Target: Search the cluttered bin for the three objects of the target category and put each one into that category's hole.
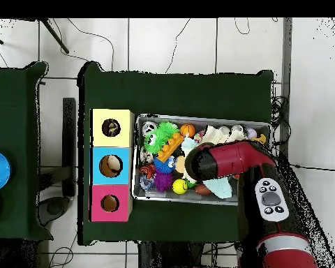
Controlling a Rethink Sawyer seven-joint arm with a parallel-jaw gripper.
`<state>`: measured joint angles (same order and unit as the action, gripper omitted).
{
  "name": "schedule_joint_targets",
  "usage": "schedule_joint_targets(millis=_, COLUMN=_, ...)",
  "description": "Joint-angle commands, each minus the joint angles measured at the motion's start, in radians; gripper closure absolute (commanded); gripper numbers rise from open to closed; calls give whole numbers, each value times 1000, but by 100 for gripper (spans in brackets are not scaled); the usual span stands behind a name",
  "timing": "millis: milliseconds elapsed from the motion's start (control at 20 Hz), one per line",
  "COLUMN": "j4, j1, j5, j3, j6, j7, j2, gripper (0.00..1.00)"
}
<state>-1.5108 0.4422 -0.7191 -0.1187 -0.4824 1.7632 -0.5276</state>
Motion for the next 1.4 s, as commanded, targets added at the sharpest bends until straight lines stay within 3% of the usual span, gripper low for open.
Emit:
schedule_joint_targets(millis=50, j4=14, j1=34, j5=26, j3=-131, j6=7, j7=-54, j2=106, gripper=0)
schedule_joint_targets(millis=400, j4=-2, j1=75, j5=51, j3=-187, j6=-43, j7=-118, j2=117, gripper=0)
schedule_joint_targets(millis=450, j4=-2, j1=76, j5=48, j3=-192, j6=-50, j7=-120, j2=116, gripper=100)
schedule_joint_targets(millis=1150, j4=-8, j1=75, j5=46, j3=-204, j6=-84, j7=-131, j2=106, gripper=100)
schedule_joint_targets(millis=1250, j4=-27, j1=62, j5=60, j3=-200, j6=-83, j7=-101, j2=64, gripper=100)
schedule_joint_targets(millis=1400, j4=-121, j1=73, j5=107, j3=-221, j6=-131, j7=-118, j2=-60, gripper=100)
